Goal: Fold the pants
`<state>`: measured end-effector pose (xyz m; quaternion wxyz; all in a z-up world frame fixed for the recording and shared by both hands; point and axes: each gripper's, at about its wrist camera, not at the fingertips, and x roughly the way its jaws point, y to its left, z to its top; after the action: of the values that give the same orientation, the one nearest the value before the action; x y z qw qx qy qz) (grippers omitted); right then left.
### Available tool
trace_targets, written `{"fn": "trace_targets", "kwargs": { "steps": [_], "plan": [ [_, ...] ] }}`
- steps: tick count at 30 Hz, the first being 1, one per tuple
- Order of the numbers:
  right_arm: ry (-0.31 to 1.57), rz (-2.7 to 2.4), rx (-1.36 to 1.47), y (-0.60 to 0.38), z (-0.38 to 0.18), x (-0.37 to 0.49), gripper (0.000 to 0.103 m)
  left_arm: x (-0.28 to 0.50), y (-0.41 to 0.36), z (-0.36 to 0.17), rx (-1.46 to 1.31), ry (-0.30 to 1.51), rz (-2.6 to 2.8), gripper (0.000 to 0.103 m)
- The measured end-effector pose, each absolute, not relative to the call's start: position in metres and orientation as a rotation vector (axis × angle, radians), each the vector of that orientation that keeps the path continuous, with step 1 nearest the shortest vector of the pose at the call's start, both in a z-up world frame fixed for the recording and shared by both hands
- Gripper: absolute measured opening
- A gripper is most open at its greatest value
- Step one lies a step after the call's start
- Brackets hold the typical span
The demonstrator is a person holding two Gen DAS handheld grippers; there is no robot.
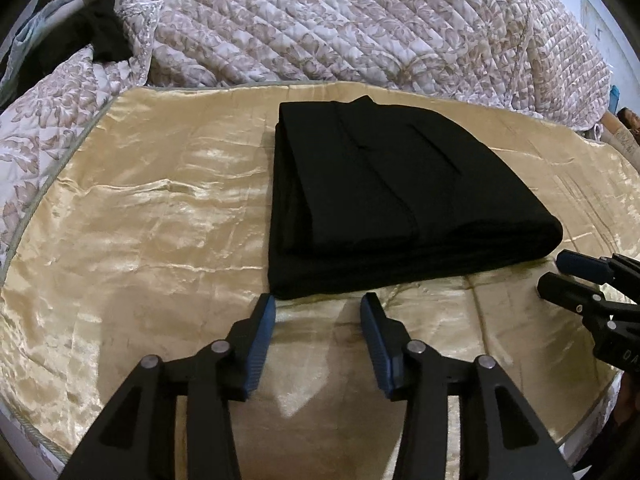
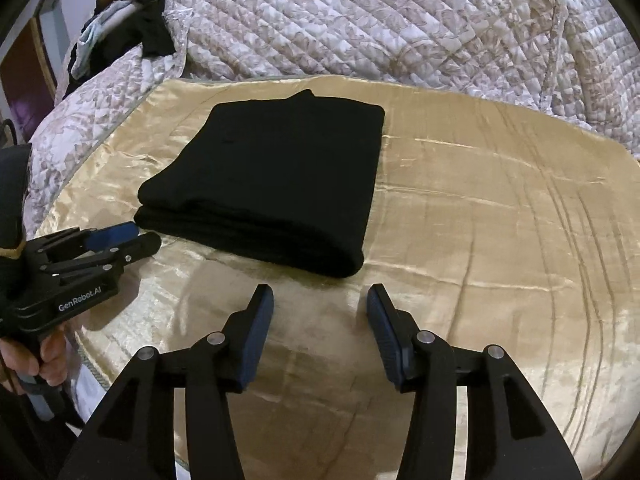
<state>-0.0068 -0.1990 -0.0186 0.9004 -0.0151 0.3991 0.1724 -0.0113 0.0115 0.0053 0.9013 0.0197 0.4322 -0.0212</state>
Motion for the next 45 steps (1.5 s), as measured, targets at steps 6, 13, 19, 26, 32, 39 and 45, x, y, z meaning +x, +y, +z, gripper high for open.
{"fn": "trace_targets", "kwargs": {
  "steps": [6,13,19,26,32,39,45],
  "plan": [
    [0.829,0.351,-0.051,-0.1972,-0.0214,-0.0050,0.050,-0.0098,0.0135,0.0052,0.039,0.895,-0.045,0.050],
    [0.829,0.354,-0.048,-0.1971,-0.0210,-0.0048,0.050,-0.0098,0.0132,0.0046,0.040,0.895,-0.045,0.050],
    [0.830,0.355,-0.051,-0.1973,-0.0215,-0.0039,0.050,-0.0101,0.0125,0.0051,0.041,0.896,-0.045,0.051],
    [0.830,0.354,-0.059,-0.1977,-0.0222,-0.0026,0.051,-0.0100,0.0117,0.0042,0.048,0.895,-0.042,0.051],
    [0.830,0.352,-0.061,-0.1968,-0.0219,-0.0031,0.051,-0.0096,0.0116,0.0045,0.049,0.896,-0.043,0.051],
    [0.830,0.352,-0.063,-0.1965,-0.0221,-0.0028,0.051,-0.0091,0.0124,0.0046,0.048,0.897,-0.044,0.052],
    [0.829,0.350,-0.066,-0.1962,-0.0224,-0.0026,0.051,-0.0094,0.0111,0.0048,0.047,0.900,-0.043,0.054]
  ]
}}
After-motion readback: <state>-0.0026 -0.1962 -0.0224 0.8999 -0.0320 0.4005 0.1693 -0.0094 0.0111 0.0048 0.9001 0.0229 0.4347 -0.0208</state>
